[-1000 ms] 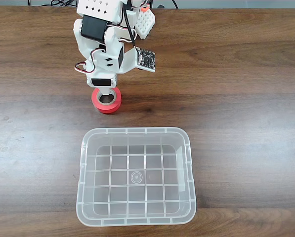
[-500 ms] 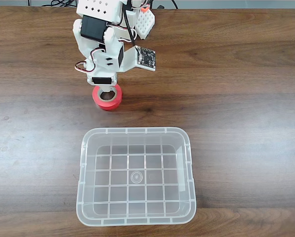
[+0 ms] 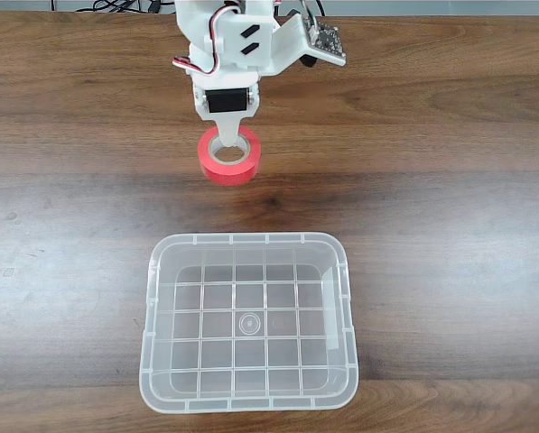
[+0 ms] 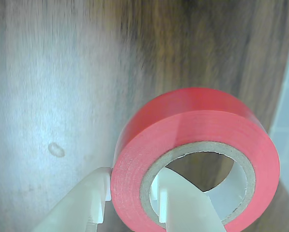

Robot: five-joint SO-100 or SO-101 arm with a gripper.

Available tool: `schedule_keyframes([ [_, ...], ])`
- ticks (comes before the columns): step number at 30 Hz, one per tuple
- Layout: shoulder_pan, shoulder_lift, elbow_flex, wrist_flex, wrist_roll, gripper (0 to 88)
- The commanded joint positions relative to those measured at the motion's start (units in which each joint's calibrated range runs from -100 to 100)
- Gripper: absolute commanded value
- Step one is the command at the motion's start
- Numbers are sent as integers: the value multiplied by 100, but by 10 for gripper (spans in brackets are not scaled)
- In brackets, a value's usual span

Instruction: Grab the tape and place it in the box.

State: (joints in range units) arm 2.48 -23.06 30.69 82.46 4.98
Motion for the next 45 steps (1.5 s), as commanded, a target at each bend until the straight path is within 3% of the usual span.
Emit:
schedule_keyframes([
  [1, -263, -533, -646, 282, -108, 60],
  [11, -204, -566, -874, 299, -108, 60],
  [19, -277, -188, -3020, 521, -203, 60],
  [37, -409, 4736, -7953, 461, -361, 60],
  [45, -489, 5846, -8758, 470, -377, 60],
])
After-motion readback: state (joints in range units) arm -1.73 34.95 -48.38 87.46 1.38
